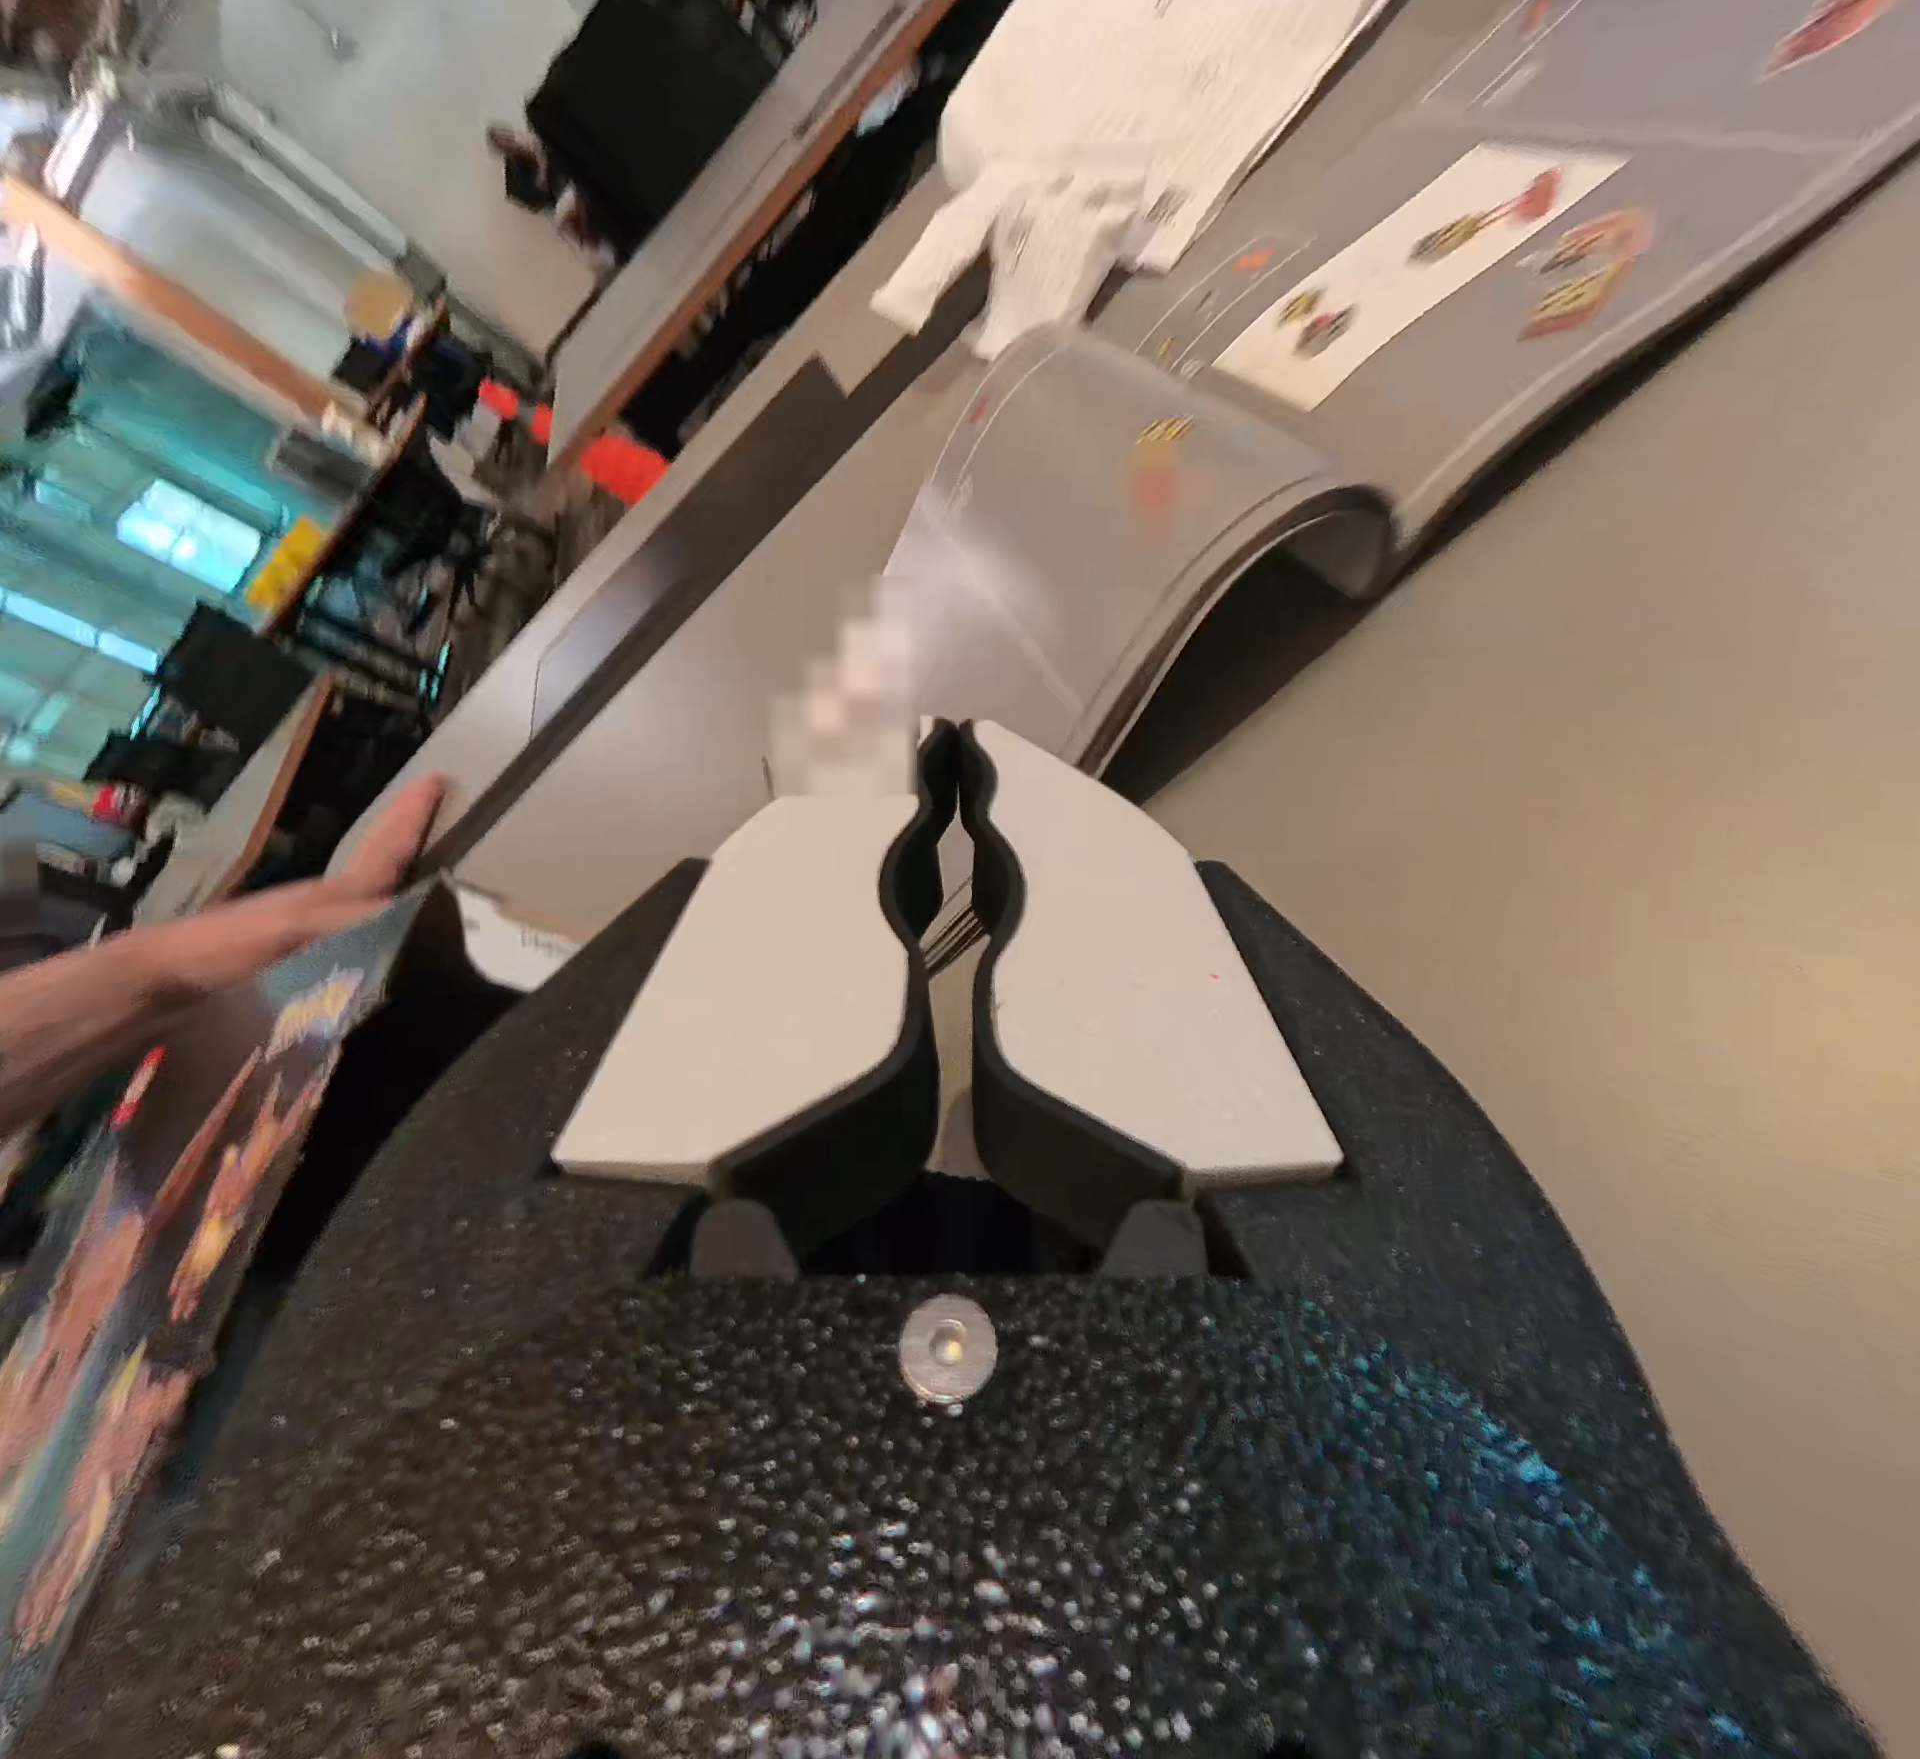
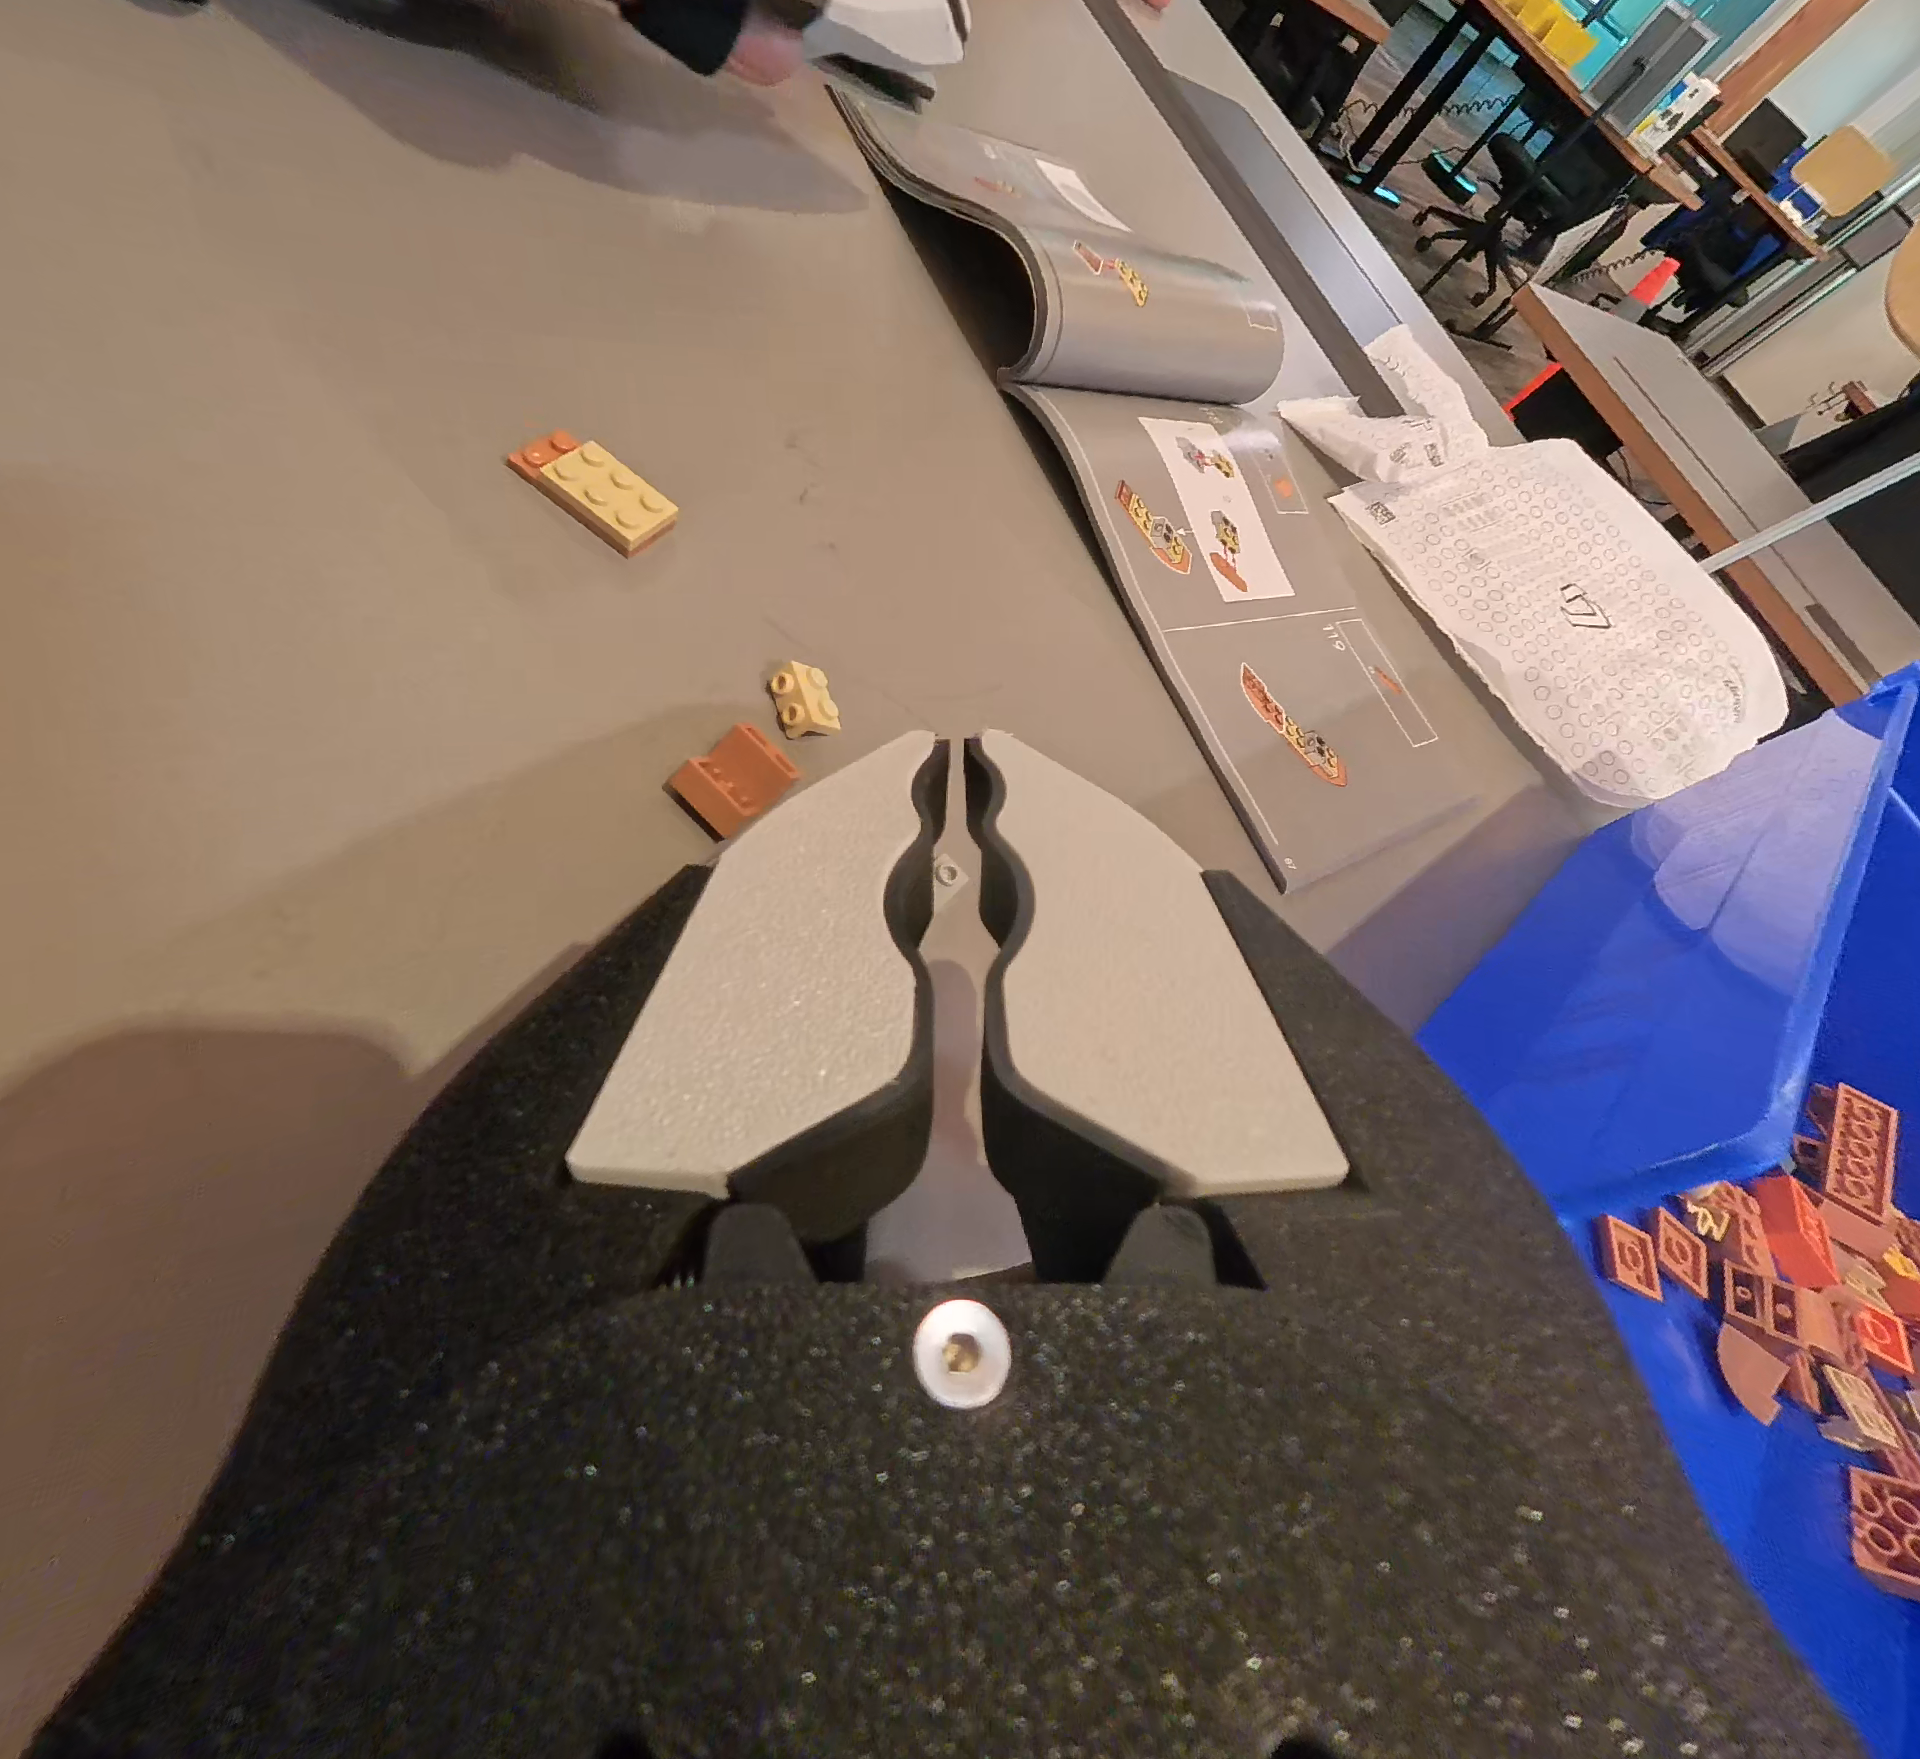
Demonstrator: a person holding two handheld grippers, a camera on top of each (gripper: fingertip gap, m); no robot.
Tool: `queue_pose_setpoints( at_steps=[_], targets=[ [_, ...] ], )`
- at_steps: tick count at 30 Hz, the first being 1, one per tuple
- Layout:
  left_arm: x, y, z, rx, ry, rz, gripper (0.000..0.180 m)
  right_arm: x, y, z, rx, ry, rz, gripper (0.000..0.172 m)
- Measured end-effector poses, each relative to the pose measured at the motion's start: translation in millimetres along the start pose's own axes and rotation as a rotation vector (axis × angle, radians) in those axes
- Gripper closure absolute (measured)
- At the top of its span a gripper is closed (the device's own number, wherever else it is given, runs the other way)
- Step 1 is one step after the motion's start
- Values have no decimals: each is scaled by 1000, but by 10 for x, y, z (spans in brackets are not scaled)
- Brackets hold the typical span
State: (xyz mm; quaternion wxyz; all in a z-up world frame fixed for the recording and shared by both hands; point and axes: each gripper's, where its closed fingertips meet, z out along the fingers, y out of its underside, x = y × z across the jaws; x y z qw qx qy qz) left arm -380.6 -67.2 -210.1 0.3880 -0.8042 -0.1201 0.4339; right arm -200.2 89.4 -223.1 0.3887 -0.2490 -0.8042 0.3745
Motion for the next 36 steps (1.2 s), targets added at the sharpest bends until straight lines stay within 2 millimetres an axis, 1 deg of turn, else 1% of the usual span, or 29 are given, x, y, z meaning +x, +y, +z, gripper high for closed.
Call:
queue_pose_setpoints(
  at_steps=[3, 5, 6, 7, 9, 10, 11, 12, 14, 15, 17, 18, 20, 23, 26, 36],
  targets=[
    [222, -247, -237, 123, 50, 38, 180, 9, 7, -5, -2, 1, 5, 169],
    [441, -328, -395, 145, 120, 3, 180, 12, 10, -7, -2, 0, 9, 169],
    [597, -335, -477, 128, 195, -52, 180, 12, 12, -7, -2, -1, 10, 169],
    [778, -332, -581, 86, 297, -147, 180, 13, 12, -7, -3, -1, 9, 169],
    [1128, -419, -866, 39, 520, -344, 180, 12, 16, -2, -6, 0, 9, 169],
    [1273, -463, -993, 24, 616, -397, 180, 10, 16, 2, -8, -2, 9, 169],
    [1350, -469, -1054, 4, 649, -414, 179, 6, 18, 6, -10, -3, 9, 169],
    [1379, -436, -1057, -26, 636, -401, 170, 2, 18, 9, -11, -5, 7, 169],
    [1450, -328, -1024, -99, 633, -337, 164, -8, 16, 12, -12, -5, -1, 169],
    [1509, -286, -1012, -132, 662, -324, 159, -11, 17, 10, -13, -3, -5, 169],
    [1607, -250, -996, -176, 716, -310, 155, -8, 19, 7, -13, -1, -5, 169],
    [1622, -249, -981, -182, 720, -296, 153, -2, 19, 4, -12, 0, 0, 169],
    [1649, -272, -962, -179, 730, -281, 153, 7, 19, 4, -10, -2, 10, 169],
    [1675, -244, -945, -205, 738, -265, 156, 4, 19, 5, -10, -4, 10, 169],
    [1672, -242, -941, -206, 736, -266, 159, -11, 19, 11, -13, -6, -1, 169],
    [1662, -235, -915, -211, 721, -262, 160, -28, 23, 18, -18, -8, -14, 169]
  ],
)
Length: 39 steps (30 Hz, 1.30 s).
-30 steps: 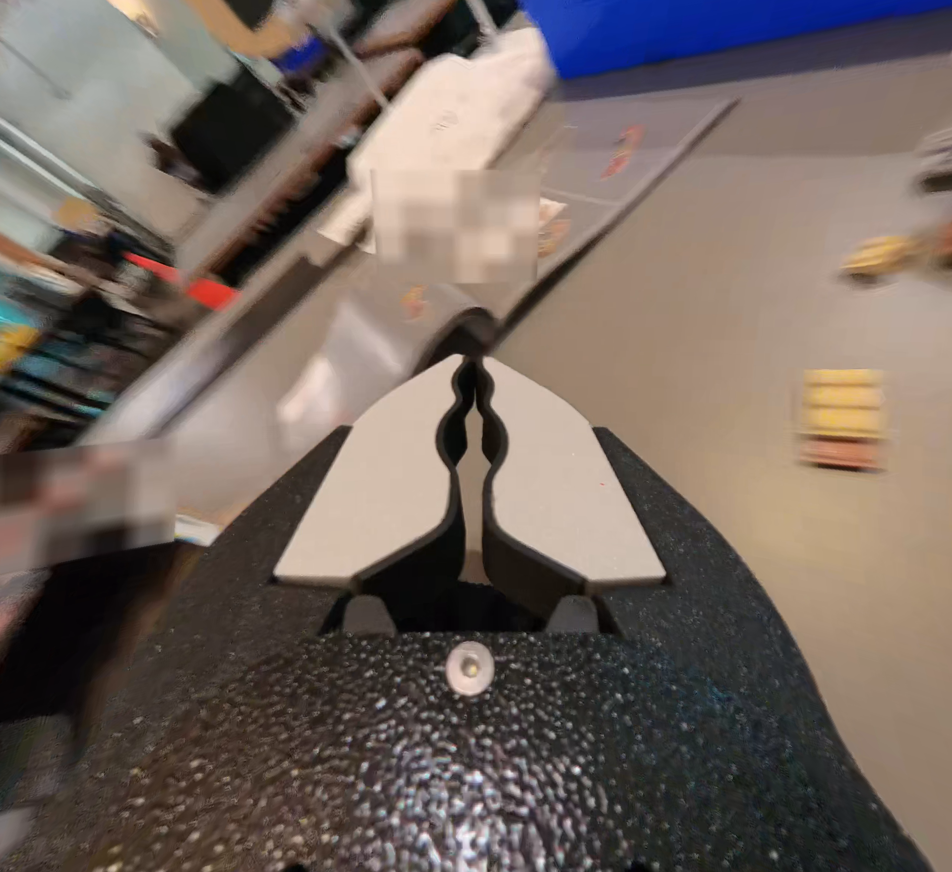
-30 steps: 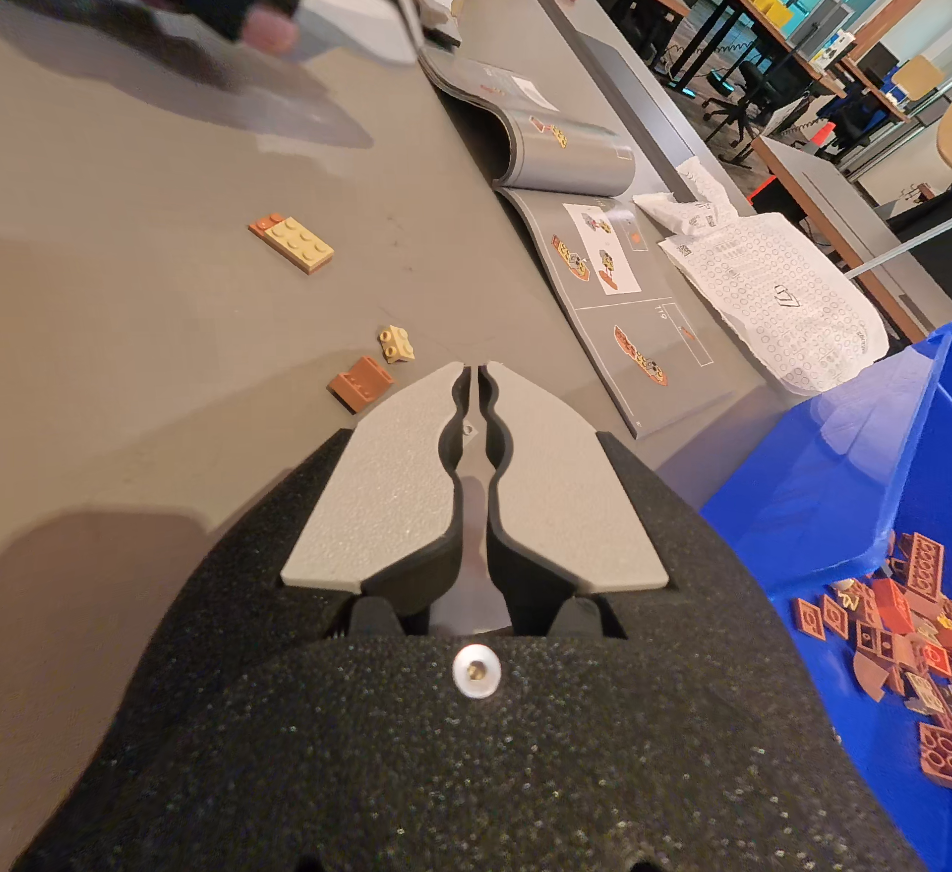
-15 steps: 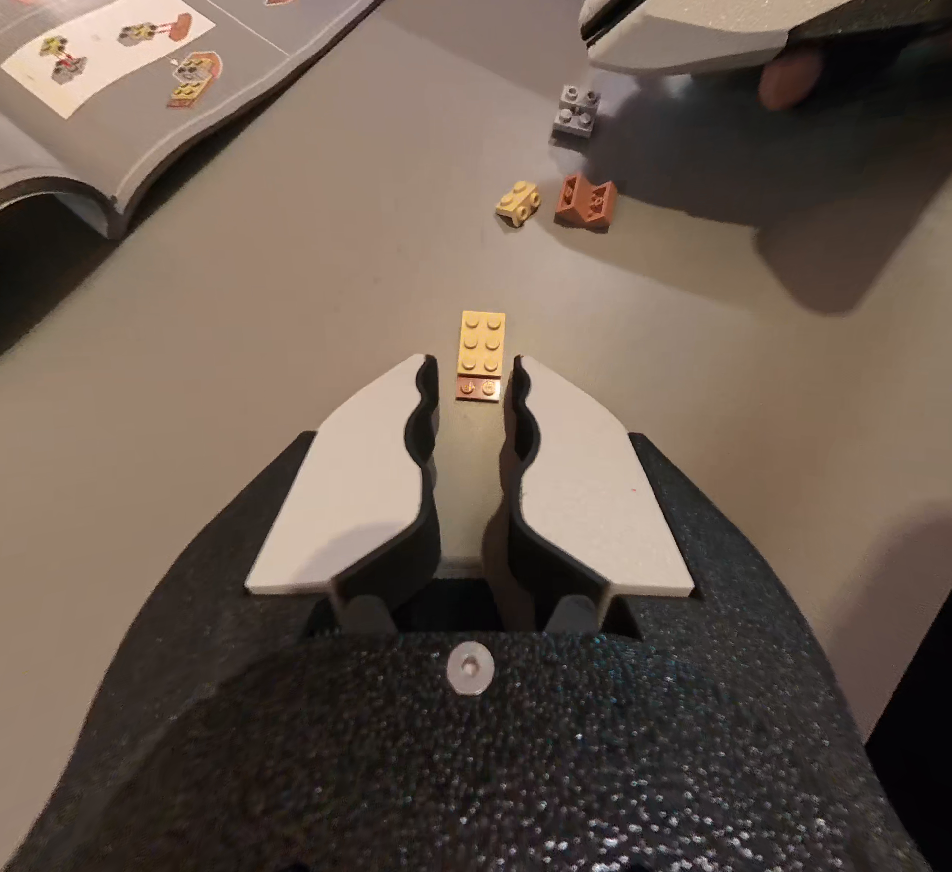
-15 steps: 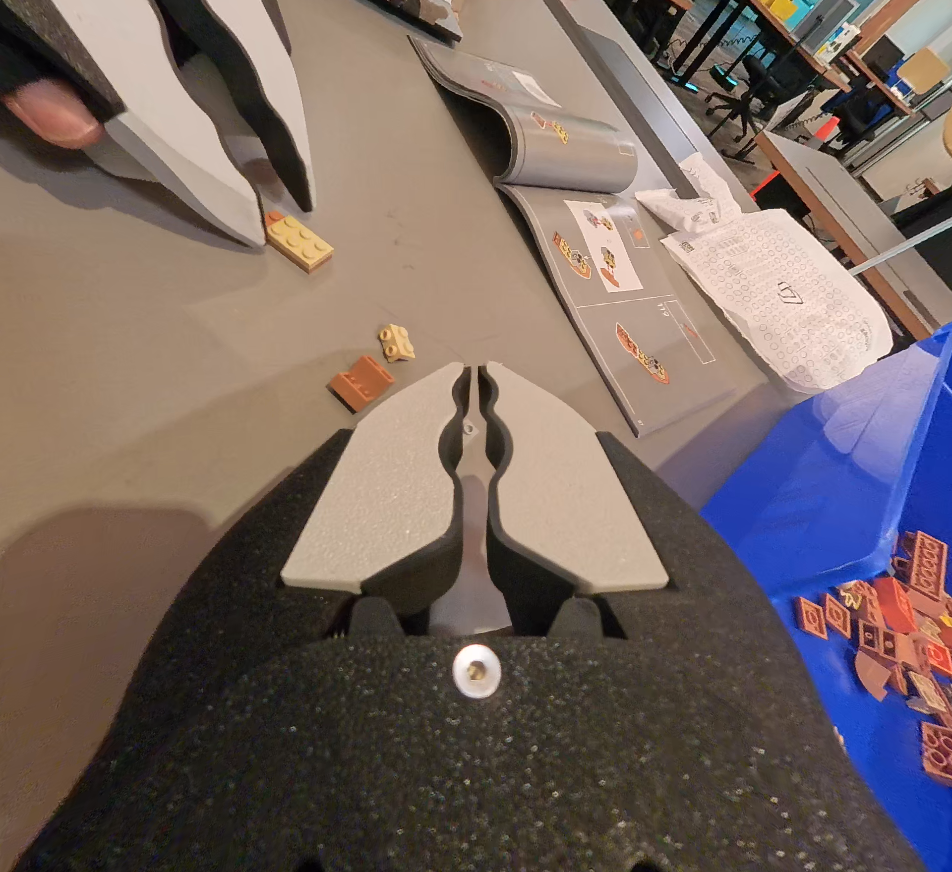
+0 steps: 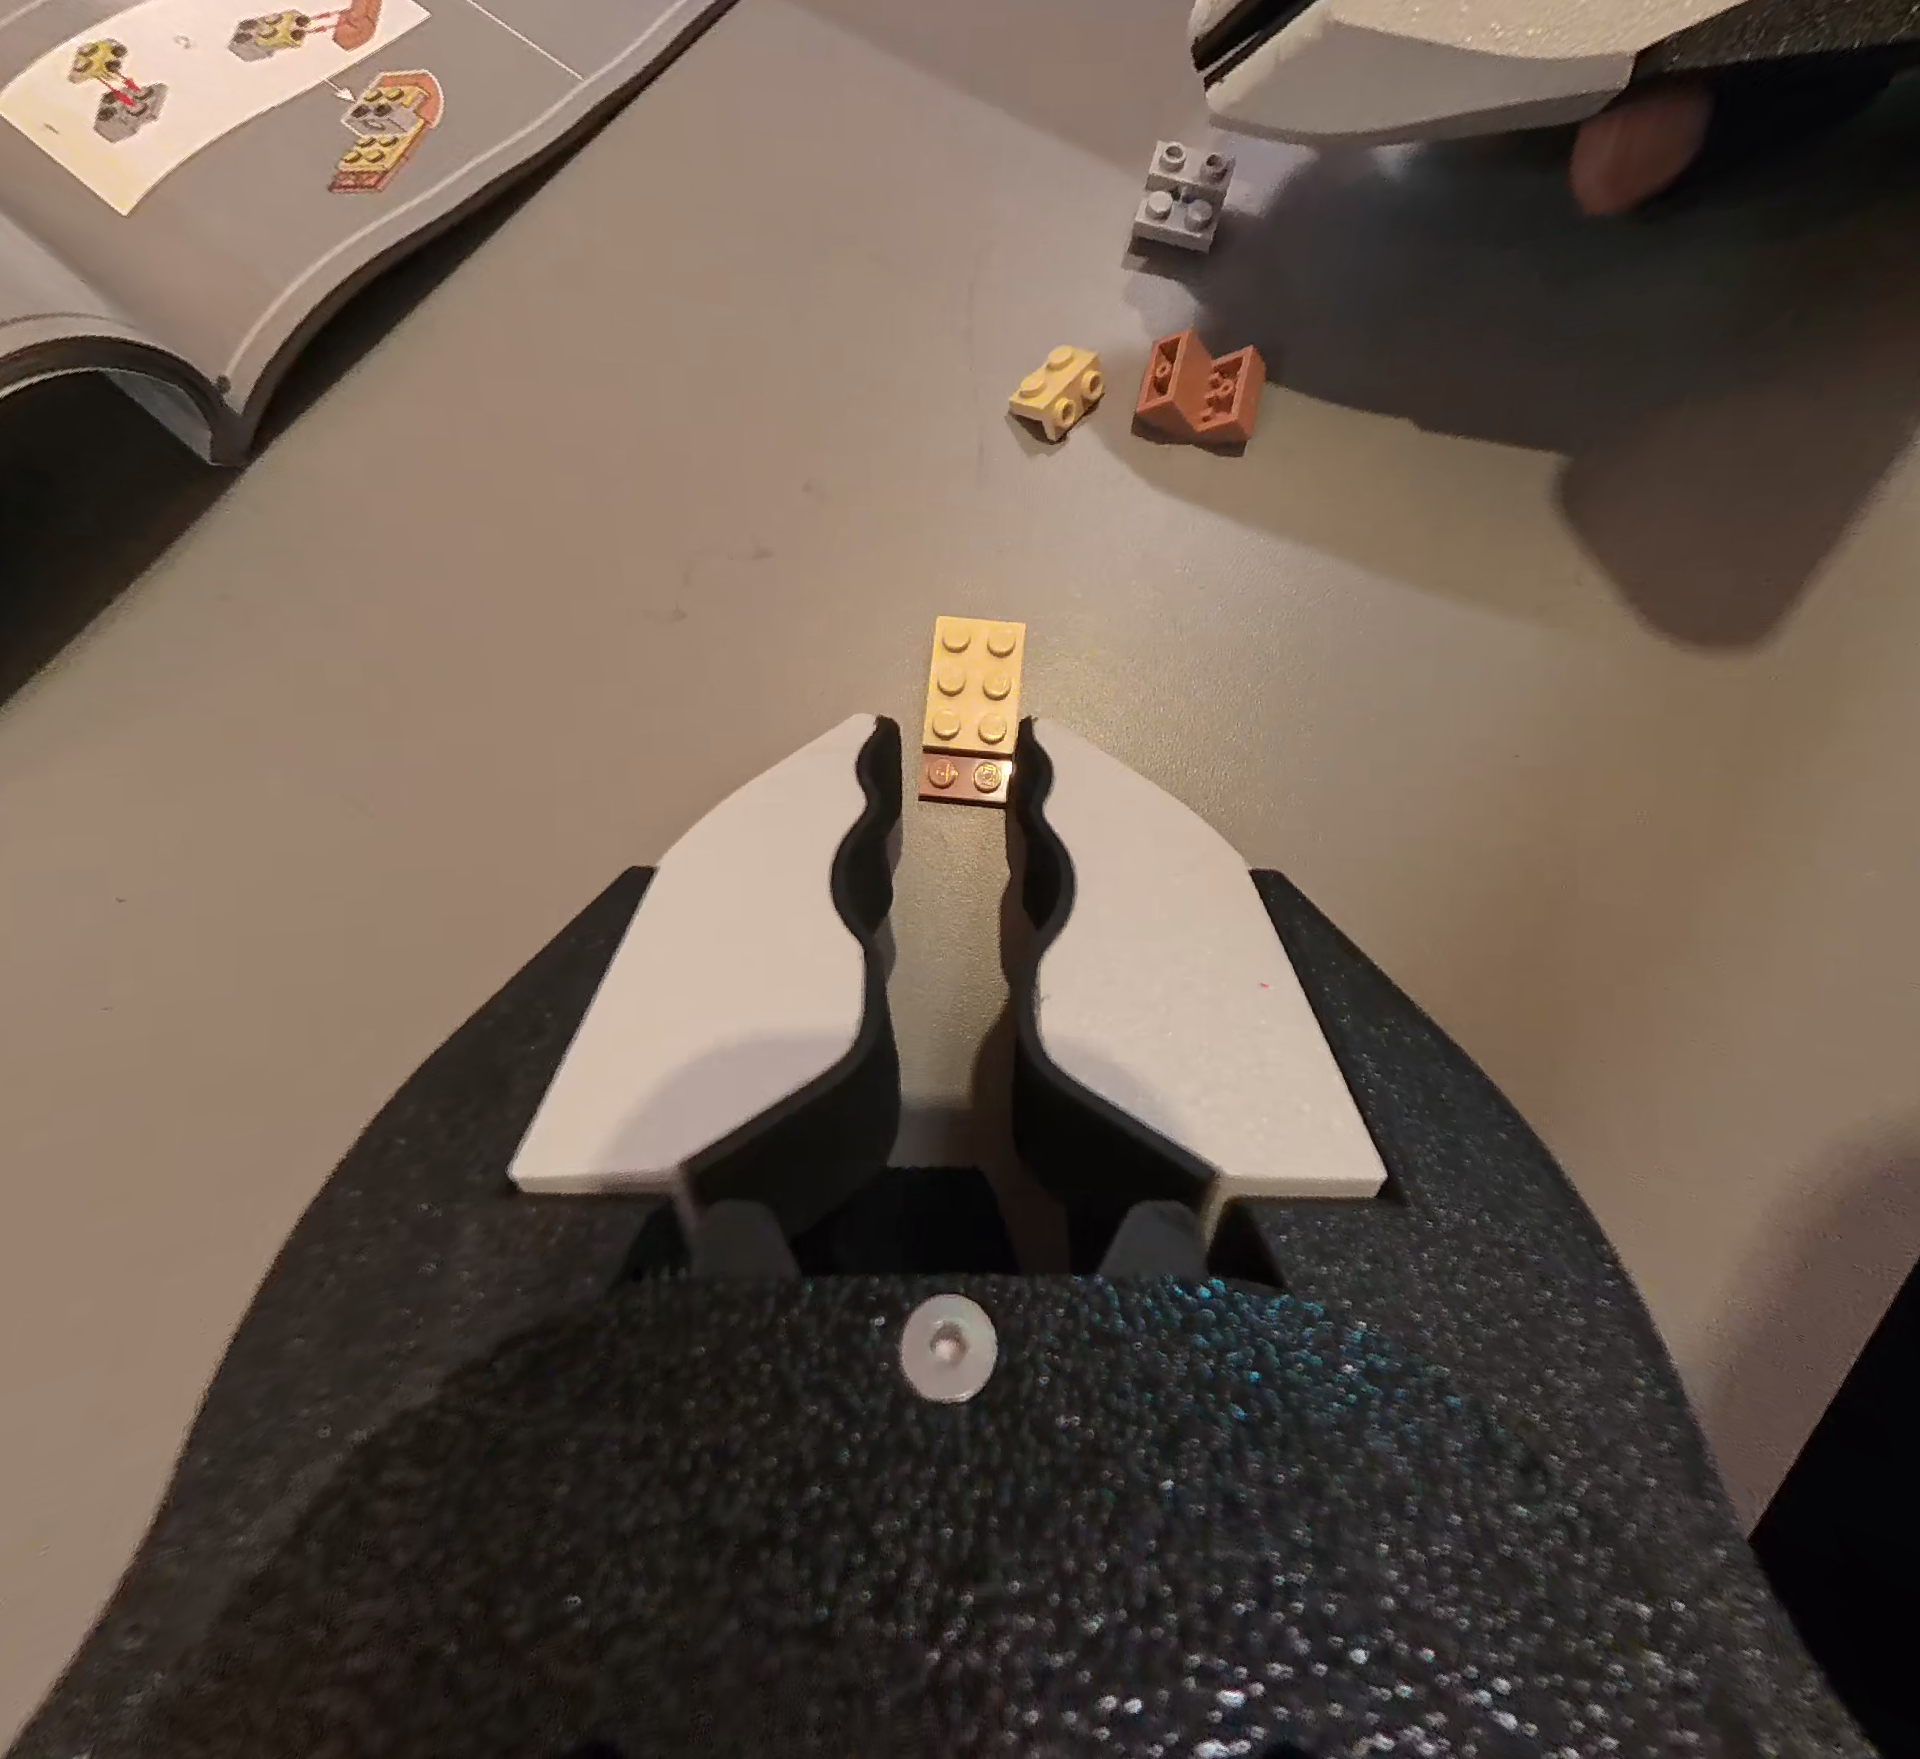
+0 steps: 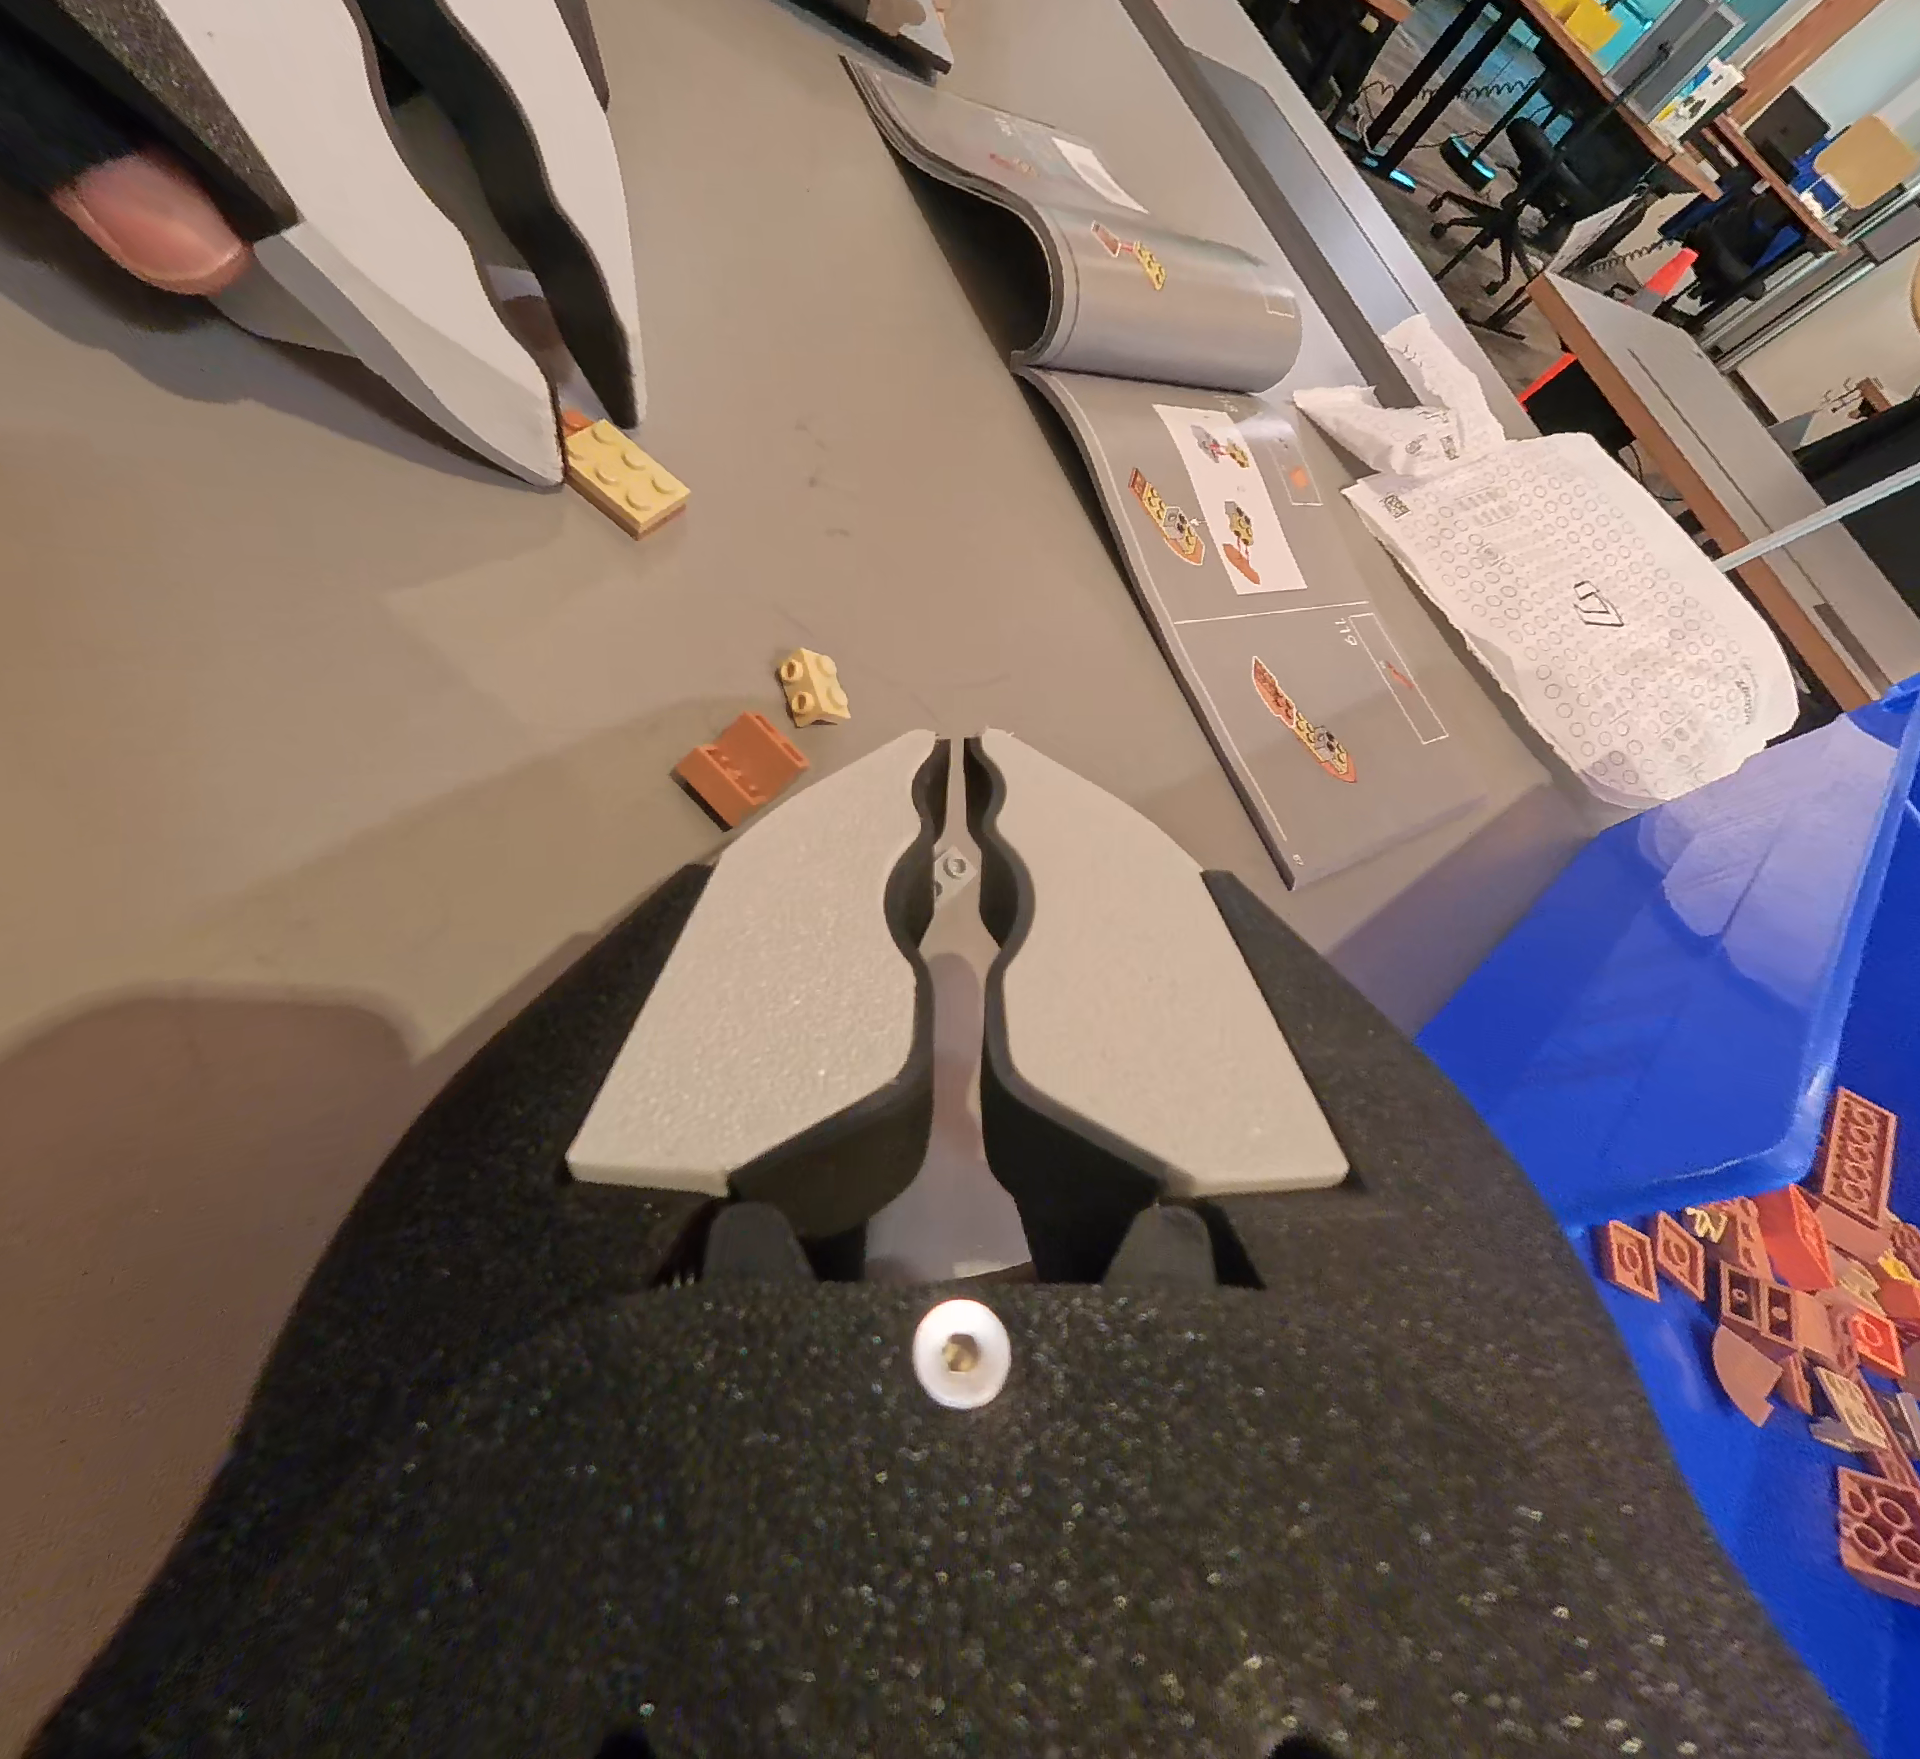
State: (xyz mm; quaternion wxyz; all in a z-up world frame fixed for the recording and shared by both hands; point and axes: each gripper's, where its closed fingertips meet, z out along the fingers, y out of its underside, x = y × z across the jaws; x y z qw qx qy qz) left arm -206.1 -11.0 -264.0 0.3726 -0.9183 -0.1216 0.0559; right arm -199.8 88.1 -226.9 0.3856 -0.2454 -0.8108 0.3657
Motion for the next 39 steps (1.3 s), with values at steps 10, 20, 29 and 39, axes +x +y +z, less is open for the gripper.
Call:
queue_pose_setpoints(
  at_steps=[10, 20, 29, 39],
  targets=[
    [76, -342, -202, 279, 172, -353, 165, -22, -290, -58, 107, -22, 65, 170],
    [-25, -735, -1069, 1235, 864, -1345, 165, -137, -1519, -42, 363, -198, 60, 172],
    [51, -668, -1161, 1305, 928, -1391, 165, -429, -1586, 178, 325, -258, 22, 172],
    [40, -652, -1153, 1315, 925, -1394, 165, -477, -1581, 169, 322, -267, 19, 172]
  ],
)
